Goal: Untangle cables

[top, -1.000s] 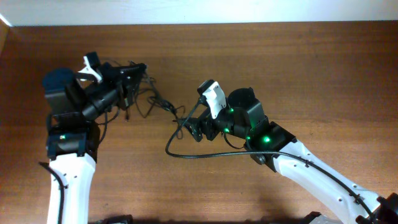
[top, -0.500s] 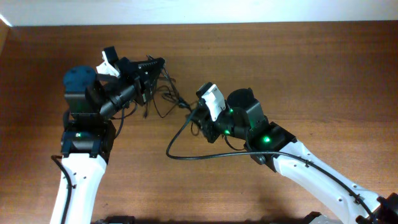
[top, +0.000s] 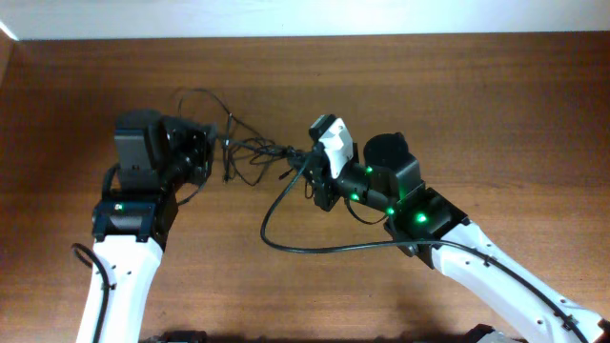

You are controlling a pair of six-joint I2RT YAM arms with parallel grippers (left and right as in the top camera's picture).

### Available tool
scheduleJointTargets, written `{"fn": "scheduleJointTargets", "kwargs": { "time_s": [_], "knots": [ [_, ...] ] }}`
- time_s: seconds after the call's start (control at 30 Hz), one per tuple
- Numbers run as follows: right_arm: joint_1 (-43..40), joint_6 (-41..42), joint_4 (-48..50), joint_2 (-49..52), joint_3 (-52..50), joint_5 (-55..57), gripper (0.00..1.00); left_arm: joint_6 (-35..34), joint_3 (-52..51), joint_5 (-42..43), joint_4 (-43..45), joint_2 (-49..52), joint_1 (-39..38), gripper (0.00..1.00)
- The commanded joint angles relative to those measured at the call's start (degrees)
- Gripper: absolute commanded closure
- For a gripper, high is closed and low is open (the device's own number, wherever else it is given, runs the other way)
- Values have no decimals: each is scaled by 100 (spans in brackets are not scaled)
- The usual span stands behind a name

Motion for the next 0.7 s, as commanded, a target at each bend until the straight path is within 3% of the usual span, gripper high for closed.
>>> {"fn": "scheduleJointTargets", "kwargs": {
  "time_s": [0.0, 0.53, 0.63, 0.67],
  "knots": [
    [-63, 98, 227, -256, 35, -48, 96, 195, 50, -1233, -409, -70, -9, 95],
    [-542, 334, 380, -372, 35, -31, 95, 192, 50, -2767, -1209, -63, -9, 94],
    [-542, 334, 120, -363, 35, -31, 26, 188, 50, -2476, -1152, -66, -11, 94],
    [-542, 334, 44, -358, 35, -31, 17, 188, 50, -2337, -1095, -66, -11, 94]
  ]
}}
